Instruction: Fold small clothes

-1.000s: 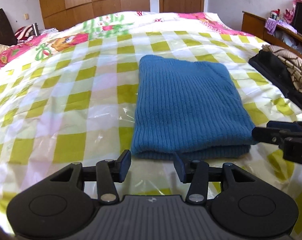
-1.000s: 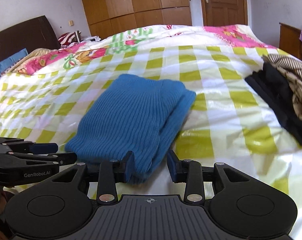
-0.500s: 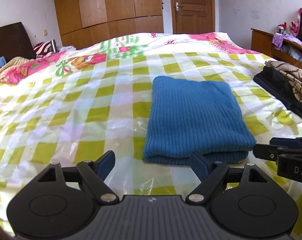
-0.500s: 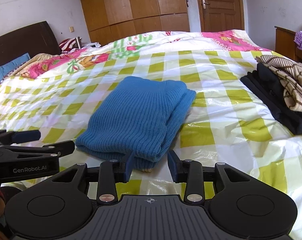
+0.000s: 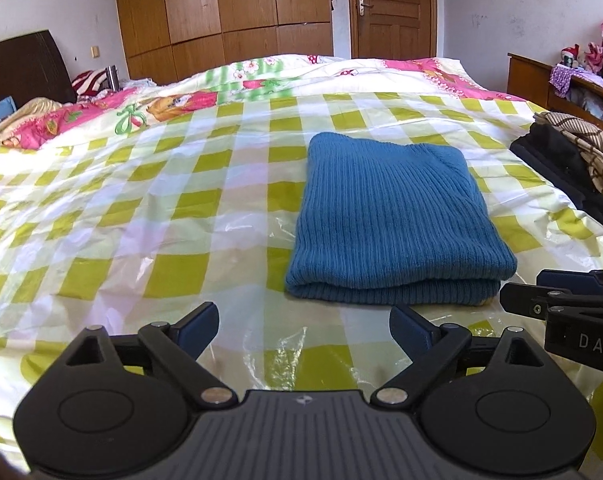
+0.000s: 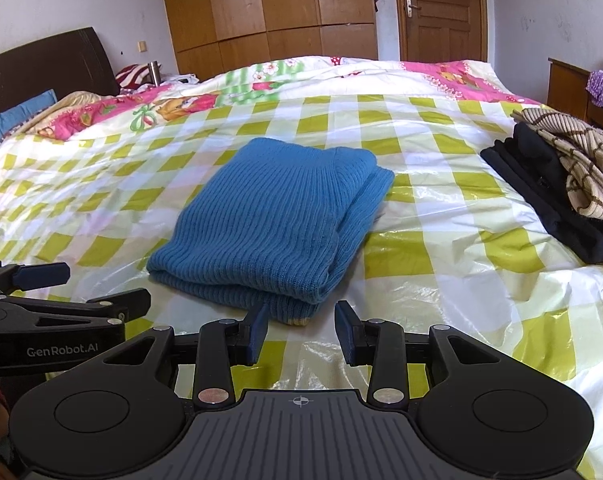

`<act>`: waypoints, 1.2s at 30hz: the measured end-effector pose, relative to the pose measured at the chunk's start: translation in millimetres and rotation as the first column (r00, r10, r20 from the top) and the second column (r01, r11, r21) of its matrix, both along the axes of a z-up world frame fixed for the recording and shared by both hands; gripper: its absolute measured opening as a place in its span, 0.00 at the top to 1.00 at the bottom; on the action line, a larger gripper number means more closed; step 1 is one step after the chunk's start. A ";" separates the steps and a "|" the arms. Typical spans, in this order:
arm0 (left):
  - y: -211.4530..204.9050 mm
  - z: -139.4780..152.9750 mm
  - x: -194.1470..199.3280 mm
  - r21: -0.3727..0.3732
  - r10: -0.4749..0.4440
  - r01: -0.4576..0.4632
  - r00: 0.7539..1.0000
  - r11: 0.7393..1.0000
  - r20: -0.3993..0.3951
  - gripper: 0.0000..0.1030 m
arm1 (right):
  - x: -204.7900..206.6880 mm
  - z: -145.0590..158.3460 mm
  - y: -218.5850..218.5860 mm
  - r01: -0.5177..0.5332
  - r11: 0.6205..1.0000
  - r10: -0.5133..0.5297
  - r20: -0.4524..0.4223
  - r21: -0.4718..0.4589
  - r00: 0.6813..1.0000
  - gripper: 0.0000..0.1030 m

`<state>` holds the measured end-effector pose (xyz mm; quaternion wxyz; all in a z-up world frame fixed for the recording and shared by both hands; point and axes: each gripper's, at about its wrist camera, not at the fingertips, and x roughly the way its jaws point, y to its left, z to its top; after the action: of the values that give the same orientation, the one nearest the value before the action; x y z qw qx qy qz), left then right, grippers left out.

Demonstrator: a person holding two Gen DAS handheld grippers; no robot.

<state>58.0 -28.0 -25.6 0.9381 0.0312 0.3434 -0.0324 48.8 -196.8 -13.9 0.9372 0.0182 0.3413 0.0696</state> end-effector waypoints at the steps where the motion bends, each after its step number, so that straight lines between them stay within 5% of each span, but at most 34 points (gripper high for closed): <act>1: 0.4 -0.8 0.0 -0.002 0.002 -0.002 1.000 1.000 -0.003 0.00 | 0.1 -0.3 0.4 0.002 1.000 -0.002 -0.002 -0.002 1.000 0.64; 36: -4.1 -12.6 1.2 -0.026 -0.026 0.023 0.996 0.999 -0.088 0.00 | -4.5 -11.6 7.8 -0.017 0.999 0.016 -0.045 -0.027 0.999 0.62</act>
<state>59.2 -32.1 -38.2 0.9219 0.0221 0.3836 -0.0496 44.3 -189.0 -25.5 0.9289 0.0042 0.3632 0.0722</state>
